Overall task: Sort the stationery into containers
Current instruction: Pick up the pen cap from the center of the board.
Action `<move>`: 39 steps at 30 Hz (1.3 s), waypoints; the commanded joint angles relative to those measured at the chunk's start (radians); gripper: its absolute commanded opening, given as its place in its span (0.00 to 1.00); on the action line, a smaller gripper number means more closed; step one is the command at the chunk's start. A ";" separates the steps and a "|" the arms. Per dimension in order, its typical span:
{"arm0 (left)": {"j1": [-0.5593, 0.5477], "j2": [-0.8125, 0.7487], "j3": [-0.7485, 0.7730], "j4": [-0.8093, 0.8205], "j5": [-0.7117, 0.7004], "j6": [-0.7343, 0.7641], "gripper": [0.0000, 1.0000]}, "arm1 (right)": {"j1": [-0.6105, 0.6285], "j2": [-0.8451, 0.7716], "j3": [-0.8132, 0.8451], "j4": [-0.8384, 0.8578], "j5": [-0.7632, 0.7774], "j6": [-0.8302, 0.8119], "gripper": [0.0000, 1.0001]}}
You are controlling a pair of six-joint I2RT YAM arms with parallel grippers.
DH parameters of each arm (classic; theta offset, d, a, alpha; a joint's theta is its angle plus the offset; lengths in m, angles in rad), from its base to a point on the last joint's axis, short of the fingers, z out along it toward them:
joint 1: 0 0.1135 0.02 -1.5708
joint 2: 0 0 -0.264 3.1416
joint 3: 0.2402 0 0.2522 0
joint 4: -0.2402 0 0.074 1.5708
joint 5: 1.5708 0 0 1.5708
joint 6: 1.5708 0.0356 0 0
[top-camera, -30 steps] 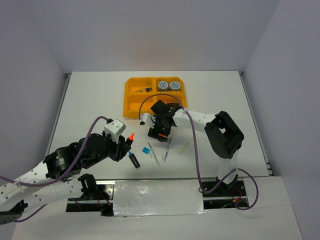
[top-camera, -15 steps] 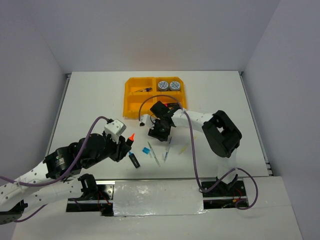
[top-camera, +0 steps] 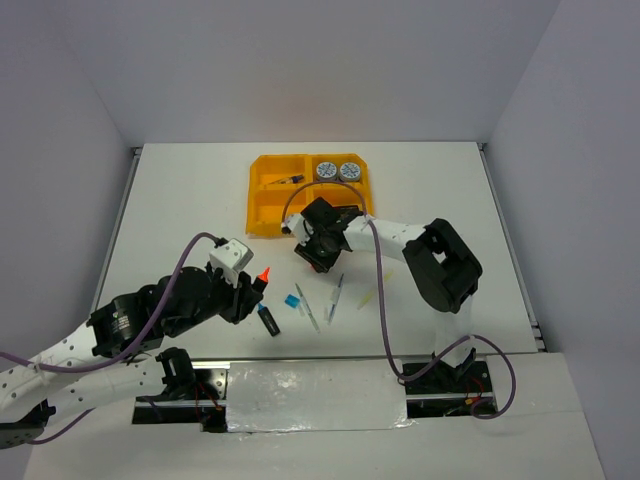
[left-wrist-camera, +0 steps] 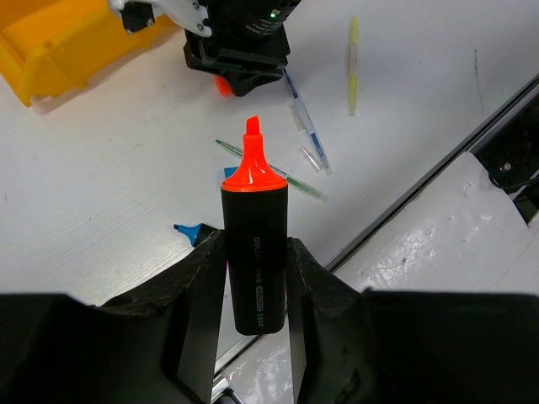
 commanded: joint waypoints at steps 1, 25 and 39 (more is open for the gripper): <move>-0.005 -0.001 -0.002 0.048 0.005 0.026 0.00 | -0.009 -0.004 -0.018 0.083 0.039 0.207 0.31; -0.006 -0.007 0.000 0.048 0.008 0.023 0.02 | 0.021 0.059 0.054 0.070 0.240 0.408 0.62; -0.006 -0.014 -0.002 0.050 0.011 0.024 0.02 | 0.046 0.081 0.069 0.001 0.231 0.362 0.41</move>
